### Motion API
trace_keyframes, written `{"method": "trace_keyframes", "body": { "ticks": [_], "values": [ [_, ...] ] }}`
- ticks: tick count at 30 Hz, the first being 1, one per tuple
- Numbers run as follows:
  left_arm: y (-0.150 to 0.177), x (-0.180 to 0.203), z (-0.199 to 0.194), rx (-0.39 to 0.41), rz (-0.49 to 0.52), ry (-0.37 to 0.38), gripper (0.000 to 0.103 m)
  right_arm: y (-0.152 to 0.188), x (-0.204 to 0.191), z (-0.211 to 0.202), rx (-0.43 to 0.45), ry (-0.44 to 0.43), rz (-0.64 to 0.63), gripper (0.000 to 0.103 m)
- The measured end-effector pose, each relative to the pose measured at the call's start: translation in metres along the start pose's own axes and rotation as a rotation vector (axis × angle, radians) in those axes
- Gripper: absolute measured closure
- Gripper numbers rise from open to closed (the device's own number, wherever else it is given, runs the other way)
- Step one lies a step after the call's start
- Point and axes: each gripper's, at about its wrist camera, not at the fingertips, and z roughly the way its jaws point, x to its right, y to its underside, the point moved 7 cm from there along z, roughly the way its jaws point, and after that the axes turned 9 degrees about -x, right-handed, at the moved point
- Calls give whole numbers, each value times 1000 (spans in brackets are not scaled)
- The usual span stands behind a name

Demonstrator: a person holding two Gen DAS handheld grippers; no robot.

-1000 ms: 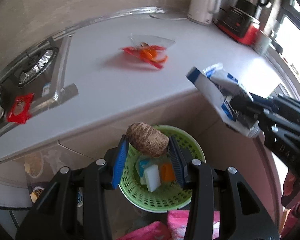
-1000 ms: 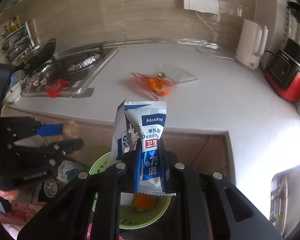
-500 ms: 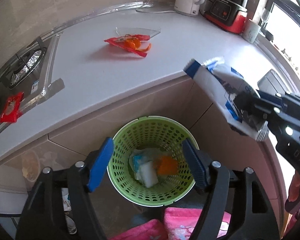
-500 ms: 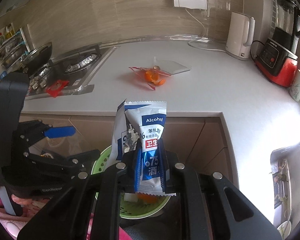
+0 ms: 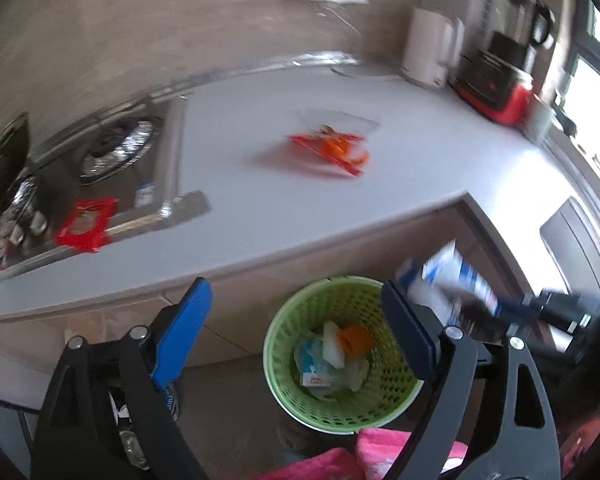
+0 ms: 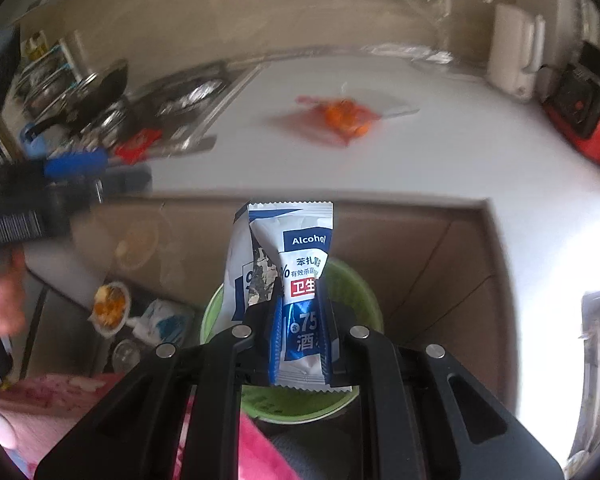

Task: Collect trash
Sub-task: 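Carry the wipe packet and nut over the basket and release both, then grasp the red snack bag with the left tool and lift it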

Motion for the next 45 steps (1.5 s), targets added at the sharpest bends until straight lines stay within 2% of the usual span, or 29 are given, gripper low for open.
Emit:
{"method": "trace_keyframes", "body": {
  "ticks": [7, 10, 12, 17, 18, 19, 24, 29, 36, 41, 45],
  "values": [
    [-1, -19, 0, -1, -56, -26, 20, 26, -18, 52, -120, -78, -41, 85],
    [1, -22, 5, -14, -64, -31, 20, 39, -22, 77, -187, -76, -51, 76],
    [2, -23, 7, -21, -66, -38, 20, 46, -23, 91, -222, -75, -53, 66],
    [1, -24, 13, -32, -62, -44, 20, 49, -21, 97, -243, -70, -45, 53],
    [1, -24, 14, -34, -63, -45, 20, 48, -20, 95, -240, -71, -39, 48],
    [1, -25, 16, -36, -64, -44, 20, 45, -19, 93, -228, -70, -33, 47],
    [-8, -26, 22, -46, -70, -23, 20, 28, -8, 80, -173, -68, -9, 46],
    [-35, -24, 30, -37, -76, -12, 20, -4, 8, 54, -89, -27, -6, 44],
    [-78, -13, 46, -29, -84, 9, 20, -56, 34, 26, 32, 55, -33, 23],
    [-110, -7, 68, -57, -155, 49, 20, -100, 56, 15, 106, 84, -49, 16],
    [-132, -5, 96, -117, -267, 96, 20, -125, 69, 19, 123, 91, -71, 15]
  ]
}}
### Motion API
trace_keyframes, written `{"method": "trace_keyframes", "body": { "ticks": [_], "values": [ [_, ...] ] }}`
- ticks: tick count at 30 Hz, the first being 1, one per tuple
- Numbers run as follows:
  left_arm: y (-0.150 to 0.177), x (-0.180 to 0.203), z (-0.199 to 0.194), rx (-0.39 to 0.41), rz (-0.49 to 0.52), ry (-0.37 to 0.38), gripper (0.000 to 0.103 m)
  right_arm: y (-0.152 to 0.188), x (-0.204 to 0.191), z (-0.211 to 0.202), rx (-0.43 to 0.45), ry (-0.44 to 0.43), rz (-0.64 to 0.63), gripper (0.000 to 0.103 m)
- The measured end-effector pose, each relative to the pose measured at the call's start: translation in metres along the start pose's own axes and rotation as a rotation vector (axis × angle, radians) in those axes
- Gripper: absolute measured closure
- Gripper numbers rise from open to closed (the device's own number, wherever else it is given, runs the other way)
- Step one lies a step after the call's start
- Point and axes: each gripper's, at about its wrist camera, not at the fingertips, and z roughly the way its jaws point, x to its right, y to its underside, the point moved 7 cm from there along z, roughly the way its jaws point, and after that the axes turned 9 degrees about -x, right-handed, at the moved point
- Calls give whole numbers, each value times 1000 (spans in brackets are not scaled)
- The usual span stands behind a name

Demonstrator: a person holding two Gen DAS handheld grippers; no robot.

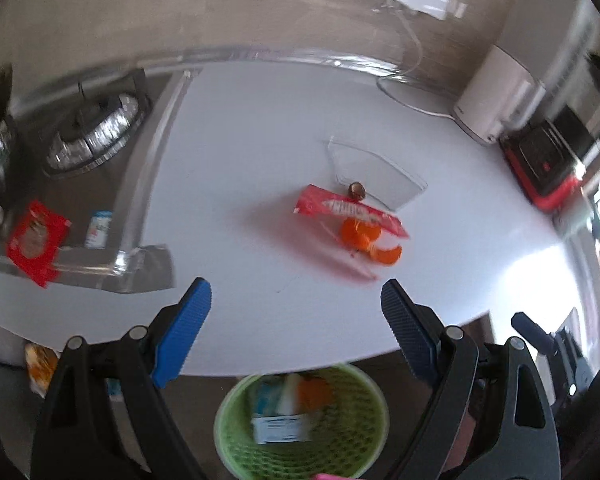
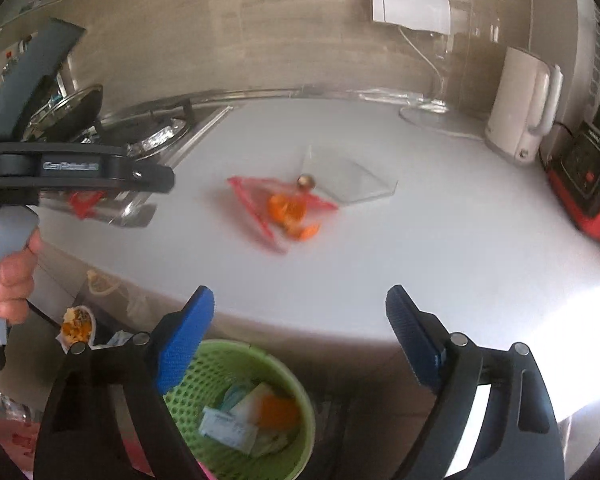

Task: Collect trash
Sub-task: 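Grasp the red snack bag with the left tool and lift it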

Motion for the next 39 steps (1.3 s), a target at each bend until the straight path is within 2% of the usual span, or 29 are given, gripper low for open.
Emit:
{"method": "trace_keyframes", "body": {
  "ticks": [10, 16, 18, 20, 24, 27, 29, 32, 35, 39],
  "values": [
    [-42, 4, 61, -116, -273, 38, 20, -38, 38, 36, -5, -66, -45, 15],
    [-58, 1, 96, -182, -396, -8, 23, -56, 60, 54, -9, -100, -59, 15],
    [-60, 0, 103, -200, -432, 4, 29, -62, 68, 59, -5, -118, -54, 15],
    [-62, 0, 111, -225, -457, 15, 41, -66, 73, 63, -3, -130, -47, 15],
    [-63, 0, 120, -254, -497, 27, 51, -72, 85, 73, -6, -155, -34, 15],
    [-64, 1, 122, -264, -519, 52, 62, -74, 88, 76, -8, -173, -30, 15],
    [-66, 3, 121, -261, -518, 65, 75, -75, 89, 79, -10, -186, -34, 15],
    [-69, 10, 119, -250, -512, 110, 90, -77, 90, 82, -11, -193, -42, 15],
    [-71, 13, 117, -244, -515, 133, 98, -78, 89, 84, -11, -203, -47, 15],
    [-73, 12, 111, -224, -515, 149, 102, -79, 86, 86, -12, -218, -58, 16]
  ]
}}
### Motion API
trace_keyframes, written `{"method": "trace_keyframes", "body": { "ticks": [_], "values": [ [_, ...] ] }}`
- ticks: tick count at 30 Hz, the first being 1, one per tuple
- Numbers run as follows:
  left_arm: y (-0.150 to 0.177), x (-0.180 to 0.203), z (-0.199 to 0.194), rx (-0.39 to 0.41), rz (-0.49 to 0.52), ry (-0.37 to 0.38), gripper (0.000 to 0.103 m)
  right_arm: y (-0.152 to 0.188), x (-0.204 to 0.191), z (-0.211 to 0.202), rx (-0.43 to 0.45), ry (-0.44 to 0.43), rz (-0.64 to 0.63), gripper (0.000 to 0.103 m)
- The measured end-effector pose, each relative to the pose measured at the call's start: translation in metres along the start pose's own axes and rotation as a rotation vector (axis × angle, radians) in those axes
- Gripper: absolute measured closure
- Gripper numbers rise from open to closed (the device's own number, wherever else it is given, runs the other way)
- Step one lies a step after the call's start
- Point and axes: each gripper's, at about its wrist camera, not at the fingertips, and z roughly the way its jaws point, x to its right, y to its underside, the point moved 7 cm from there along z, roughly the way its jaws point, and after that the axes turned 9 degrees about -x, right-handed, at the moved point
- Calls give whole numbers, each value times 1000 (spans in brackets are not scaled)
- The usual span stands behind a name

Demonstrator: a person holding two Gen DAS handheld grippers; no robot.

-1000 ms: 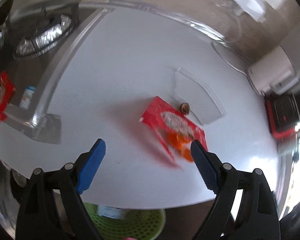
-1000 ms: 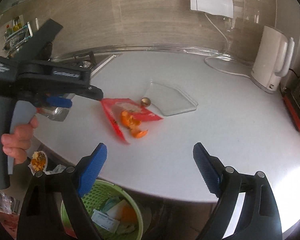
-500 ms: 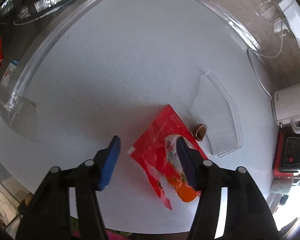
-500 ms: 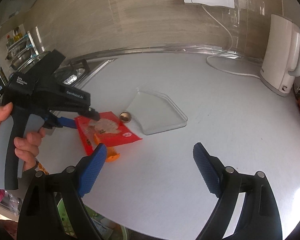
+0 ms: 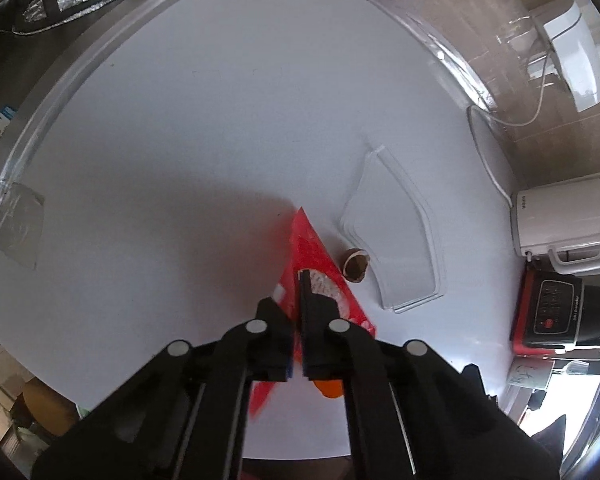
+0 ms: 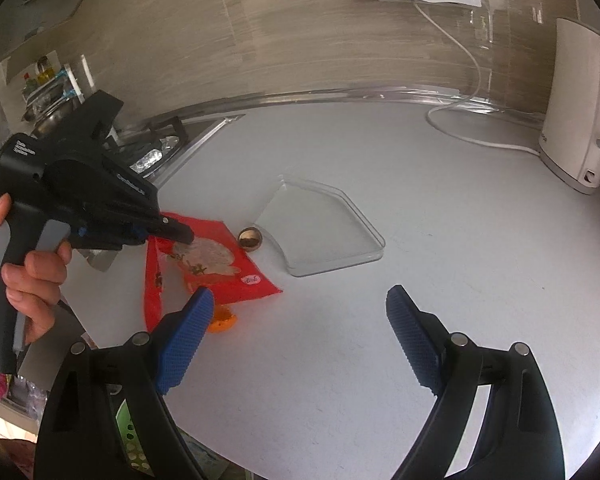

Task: Collect trash
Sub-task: 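Grasp the red snack bag with the left tool and lift it, then grasp the orange peel with the right tool while the left tool holds the red bag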

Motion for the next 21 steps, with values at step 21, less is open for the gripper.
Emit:
{"method": "trace_keyframes", "body": {
  "ticks": [21],
  "values": [
    [40, -23, -133, 224, 154, -5, 102, 4, -77, 70, -68, -59, -158, 24]
  ]
}}
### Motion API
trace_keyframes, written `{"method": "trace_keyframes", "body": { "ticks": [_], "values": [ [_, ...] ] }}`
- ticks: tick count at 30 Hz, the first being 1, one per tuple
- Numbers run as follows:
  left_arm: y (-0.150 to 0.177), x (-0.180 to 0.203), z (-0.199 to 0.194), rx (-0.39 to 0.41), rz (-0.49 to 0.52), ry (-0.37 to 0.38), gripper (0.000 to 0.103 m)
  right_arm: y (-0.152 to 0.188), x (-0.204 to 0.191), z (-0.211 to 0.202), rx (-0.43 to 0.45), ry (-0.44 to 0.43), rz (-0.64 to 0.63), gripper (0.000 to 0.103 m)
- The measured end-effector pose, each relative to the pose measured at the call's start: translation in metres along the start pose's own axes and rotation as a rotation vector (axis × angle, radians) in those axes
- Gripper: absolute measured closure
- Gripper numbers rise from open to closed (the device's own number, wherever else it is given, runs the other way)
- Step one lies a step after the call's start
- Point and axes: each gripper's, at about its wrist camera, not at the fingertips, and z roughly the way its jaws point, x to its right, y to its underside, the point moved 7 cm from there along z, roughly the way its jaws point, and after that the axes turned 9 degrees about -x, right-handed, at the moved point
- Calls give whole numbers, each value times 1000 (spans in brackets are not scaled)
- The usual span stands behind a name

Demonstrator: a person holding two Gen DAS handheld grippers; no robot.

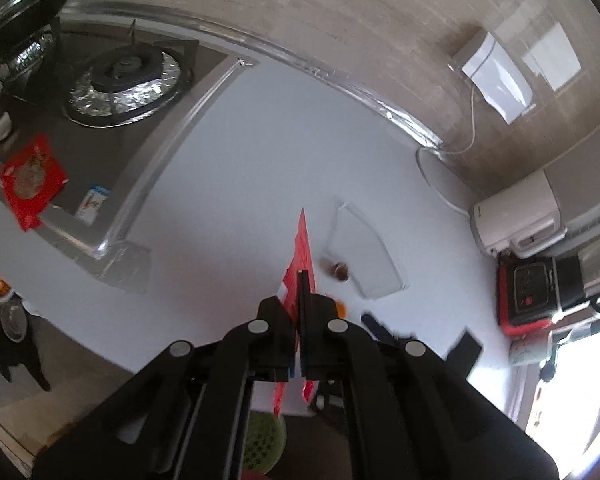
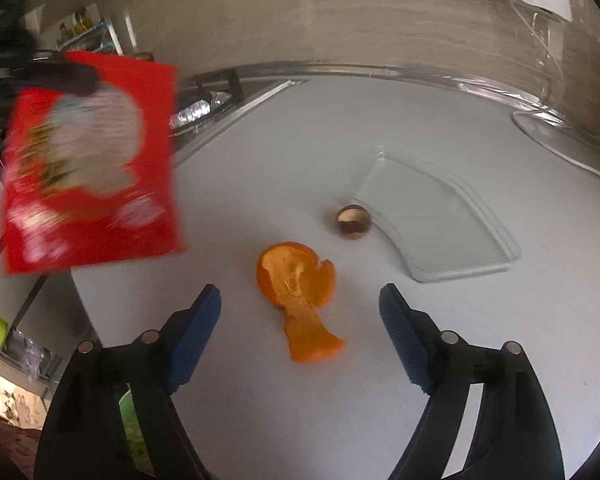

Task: Collect trash
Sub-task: 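Grasp the orange peel with the right tool while the left tool holds the red bag, then carry the red bag and orange peel over the green basket and open both tools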

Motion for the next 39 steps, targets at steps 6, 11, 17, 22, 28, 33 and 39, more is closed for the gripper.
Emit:
{"method": "trace_keyframes", "body": {
  "ticks": [6, 11, 17, 22, 28, 33, 39],
  "values": [
    [33, -22, -11, -12, 31, -8, 102, -6, -9, 19, -21, 90, -37, 61],
    [55, -37, -13, -28, 39, -8, 102, -11, -10, 15, 1, 105, -12, 84],
    [90, -37, -16, -63, 149, -1, 102, 3, -18, -17, 24, 142, 21, 87],
    [120, -34, -24, -95, 265, 24, 102, 38, -39, -65, 34, 149, 78, 87],
    [165, -33, -18, -167, 442, 20, 102, 92, -74, -109, 34, 151, 184, 87],
    [195, -43, 4, -232, 560, -28, 102, 133, -99, -122, 21, 171, 282, 87],
    [218, -56, 35, -273, 665, -90, 102, 159, -115, -122, 12, 191, 348, 87]
  ]
}}
